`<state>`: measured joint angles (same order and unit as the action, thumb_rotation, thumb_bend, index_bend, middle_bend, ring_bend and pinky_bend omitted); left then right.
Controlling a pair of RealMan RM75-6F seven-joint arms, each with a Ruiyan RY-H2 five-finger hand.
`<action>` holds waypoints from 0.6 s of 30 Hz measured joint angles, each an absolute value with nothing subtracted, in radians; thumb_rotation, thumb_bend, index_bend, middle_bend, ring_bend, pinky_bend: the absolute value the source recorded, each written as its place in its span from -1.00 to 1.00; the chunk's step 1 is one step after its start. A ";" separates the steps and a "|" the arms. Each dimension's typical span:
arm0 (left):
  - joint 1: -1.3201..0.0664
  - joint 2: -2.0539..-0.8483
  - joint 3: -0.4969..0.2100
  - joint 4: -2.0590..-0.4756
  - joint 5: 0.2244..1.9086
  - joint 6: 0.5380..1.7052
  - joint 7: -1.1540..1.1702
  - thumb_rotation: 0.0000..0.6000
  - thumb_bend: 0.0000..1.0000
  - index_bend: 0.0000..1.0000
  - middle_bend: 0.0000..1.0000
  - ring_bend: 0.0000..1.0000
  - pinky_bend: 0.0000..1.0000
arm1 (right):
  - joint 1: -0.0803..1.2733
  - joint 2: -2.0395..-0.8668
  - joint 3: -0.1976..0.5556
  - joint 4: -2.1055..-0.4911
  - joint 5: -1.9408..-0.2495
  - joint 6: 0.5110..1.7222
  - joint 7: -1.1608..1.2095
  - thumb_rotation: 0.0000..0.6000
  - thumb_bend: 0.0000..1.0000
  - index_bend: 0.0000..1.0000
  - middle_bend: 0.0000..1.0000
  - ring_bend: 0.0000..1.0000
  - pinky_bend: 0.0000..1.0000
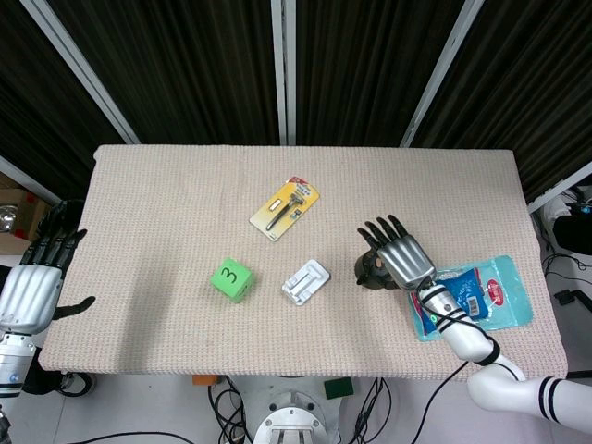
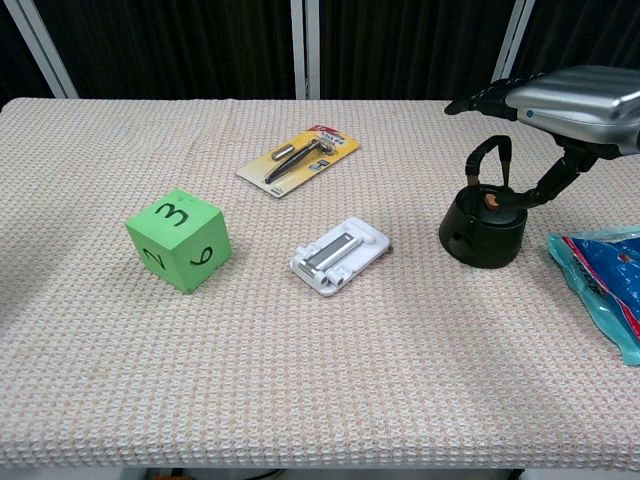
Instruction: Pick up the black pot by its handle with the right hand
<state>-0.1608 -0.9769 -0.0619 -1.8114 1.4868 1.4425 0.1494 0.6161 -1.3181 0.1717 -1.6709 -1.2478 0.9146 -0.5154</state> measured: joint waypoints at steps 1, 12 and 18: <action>-0.160 -0.977 -0.061 -1.813 1.485 1.443 0.152 0.96 -1.00 -0.87 -0.95 -0.96 -0.74 | 0.617 -1.316 0.169 -1.669 -1.246 0.913 -0.505 0.65 -0.52 -1.00 -0.91 -1.00 -1.00; -0.160 -0.982 -0.063 -1.819 1.472 1.438 0.168 0.96 -1.00 -0.87 -0.95 -0.96 -0.74 | 0.646 -1.299 0.155 -1.669 -1.248 0.891 -0.427 0.41 -0.58 -1.00 -0.77 -1.00 -1.00; -0.157 -0.981 -0.064 -1.817 1.476 1.446 0.162 0.96 -1.00 -0.87 -0.95 -0.96 -0.74 | 0.667 -1.302 0.158 -1.669 -1.240 0.886 -0.402 0.29 -0.65 -0.65 -0.49 -0.96 -1.00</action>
